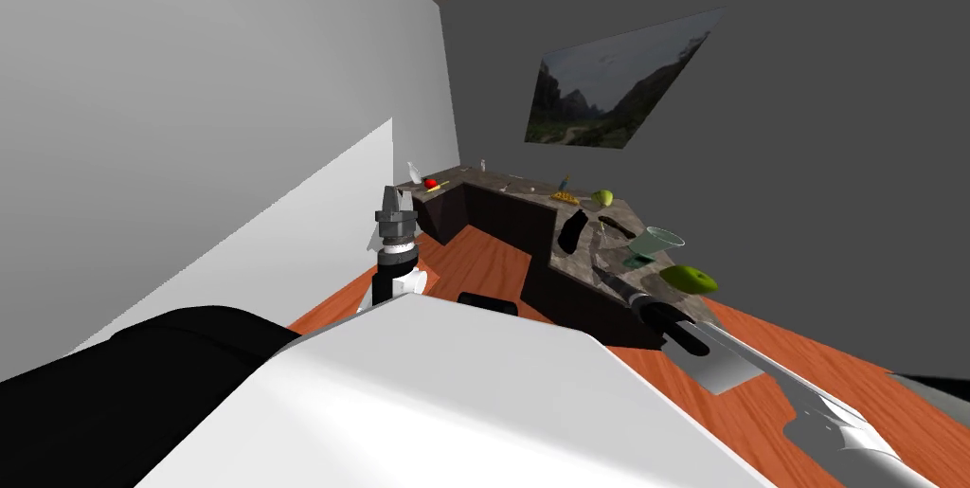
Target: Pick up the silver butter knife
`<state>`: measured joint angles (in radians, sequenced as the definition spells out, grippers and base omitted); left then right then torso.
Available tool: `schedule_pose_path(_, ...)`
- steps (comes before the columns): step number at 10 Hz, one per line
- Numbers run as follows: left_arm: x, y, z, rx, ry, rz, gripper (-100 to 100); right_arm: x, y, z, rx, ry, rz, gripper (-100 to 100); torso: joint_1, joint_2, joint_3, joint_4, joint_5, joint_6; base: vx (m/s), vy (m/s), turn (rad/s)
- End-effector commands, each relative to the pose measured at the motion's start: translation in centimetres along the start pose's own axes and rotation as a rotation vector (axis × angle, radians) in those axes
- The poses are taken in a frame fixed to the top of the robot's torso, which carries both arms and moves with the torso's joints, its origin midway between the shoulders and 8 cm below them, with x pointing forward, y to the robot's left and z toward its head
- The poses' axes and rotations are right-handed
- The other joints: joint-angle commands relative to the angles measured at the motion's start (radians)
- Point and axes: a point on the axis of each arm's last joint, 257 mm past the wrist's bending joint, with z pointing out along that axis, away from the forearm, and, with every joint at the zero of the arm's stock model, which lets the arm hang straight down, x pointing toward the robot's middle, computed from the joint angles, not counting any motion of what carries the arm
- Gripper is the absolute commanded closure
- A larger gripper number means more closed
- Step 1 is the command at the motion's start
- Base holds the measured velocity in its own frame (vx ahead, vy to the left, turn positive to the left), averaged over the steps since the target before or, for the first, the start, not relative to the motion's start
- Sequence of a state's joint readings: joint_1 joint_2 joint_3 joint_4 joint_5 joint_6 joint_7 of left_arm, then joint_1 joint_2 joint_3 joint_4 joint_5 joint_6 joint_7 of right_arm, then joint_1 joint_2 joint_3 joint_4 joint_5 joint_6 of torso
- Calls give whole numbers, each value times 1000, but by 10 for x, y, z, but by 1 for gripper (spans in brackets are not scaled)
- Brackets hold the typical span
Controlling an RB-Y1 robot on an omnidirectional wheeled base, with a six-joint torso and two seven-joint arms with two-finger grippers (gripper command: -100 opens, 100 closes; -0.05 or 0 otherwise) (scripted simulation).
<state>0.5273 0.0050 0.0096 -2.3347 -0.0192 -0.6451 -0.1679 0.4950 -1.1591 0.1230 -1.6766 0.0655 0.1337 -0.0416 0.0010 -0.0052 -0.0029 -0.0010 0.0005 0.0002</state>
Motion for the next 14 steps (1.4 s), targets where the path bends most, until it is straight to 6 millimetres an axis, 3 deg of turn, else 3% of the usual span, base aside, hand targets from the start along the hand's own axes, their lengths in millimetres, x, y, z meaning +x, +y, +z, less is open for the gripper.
schedule_pose_path(1,0,0,0,0,0,0,0,2,-27,0,72,16,-31,-100,0,0,0,0,0,0,101,21,162)
schedule_pose_path(6,0,0,0,0,0,0,0,2,-91,-11,236,54,-101,-100,-1,0,0,0,0,1,91,2,136)
schedule_pose_path(7,0,0,0,0,0,0,0,4,-82,-11,212,49,-91,-100,-1,1,0,0,0,0,37,-8,31)
schedule_pose_path(8,0,0,0,0,0,0,0,4,-84,-11,217,50,-93,0,-1,3,2,1,0,1,7,-1,-4)
schedule_pose_path(9,0,0,0,0,0,0,0,9,-90,-9,225,47,-86,-100,-1,5,3,1,0,1,24,-17,95)
schedule_pose_path(12,0,0,0,0,0,0,0,13,-93,-7,231,46,-81,-100,-2,4,2,1,-1,1,35,-25,45)
schedule_pose_path(13,0,0,0,0,0,0,0,13,-93,-7,231,46,-81,100,-1,5,3,1,-1,1,0,0,0)
schedule_pose_path(14,0,0,0,0,0,0,0,13,-93,-7,231,46,-81,100,-1,6,3,1,0,1,1,-5,-17)
